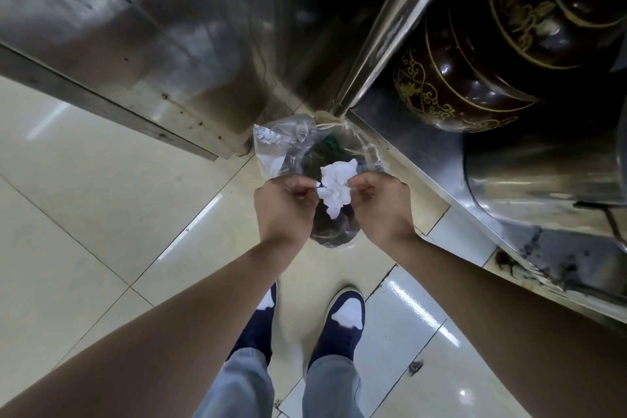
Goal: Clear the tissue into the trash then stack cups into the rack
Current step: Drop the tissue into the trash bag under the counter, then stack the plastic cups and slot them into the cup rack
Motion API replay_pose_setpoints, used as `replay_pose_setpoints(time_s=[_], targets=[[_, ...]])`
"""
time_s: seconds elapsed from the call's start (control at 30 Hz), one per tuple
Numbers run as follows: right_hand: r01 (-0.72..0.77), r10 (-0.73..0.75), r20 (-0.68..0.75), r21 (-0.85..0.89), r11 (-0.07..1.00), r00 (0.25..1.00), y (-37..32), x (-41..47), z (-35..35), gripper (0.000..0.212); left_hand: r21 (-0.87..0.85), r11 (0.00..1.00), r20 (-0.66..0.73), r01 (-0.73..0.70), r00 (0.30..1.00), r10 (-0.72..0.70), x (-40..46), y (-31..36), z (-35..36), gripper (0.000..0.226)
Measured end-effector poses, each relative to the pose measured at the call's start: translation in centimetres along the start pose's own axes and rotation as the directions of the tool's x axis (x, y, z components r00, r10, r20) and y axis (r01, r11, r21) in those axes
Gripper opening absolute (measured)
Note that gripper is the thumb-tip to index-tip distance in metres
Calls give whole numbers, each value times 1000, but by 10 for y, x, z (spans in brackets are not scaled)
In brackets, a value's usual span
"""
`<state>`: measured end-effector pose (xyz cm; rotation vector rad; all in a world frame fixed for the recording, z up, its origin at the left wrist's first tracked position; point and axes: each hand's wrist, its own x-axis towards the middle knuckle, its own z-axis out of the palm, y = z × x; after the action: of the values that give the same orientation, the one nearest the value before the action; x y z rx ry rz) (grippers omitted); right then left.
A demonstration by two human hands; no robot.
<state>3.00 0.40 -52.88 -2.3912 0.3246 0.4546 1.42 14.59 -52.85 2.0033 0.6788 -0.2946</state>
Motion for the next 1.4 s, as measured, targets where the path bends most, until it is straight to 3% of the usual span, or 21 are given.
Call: replay_pose_setpoints(time_s=[0.57,0.93,1.13,1.4], targets=[[48,-47,-13,87,995,999,-68,-61,-53,16,-81,993,22,-87,996,89,-50,56,-75,12],[207,-196,-156,55,977,968,-159,-147,-184,15,-75,947,20,-313,949,315,-125,173,-149,15],[242,-190,-349,109,964,918,-215,-221,-295,24,-58,833,38,-550,833,552,-200,288,-201,26],[335,-202,-641,91,938,741,-255,-315,-432,17,-162,489,99,-857,479,872,-311,441,-241,24]])
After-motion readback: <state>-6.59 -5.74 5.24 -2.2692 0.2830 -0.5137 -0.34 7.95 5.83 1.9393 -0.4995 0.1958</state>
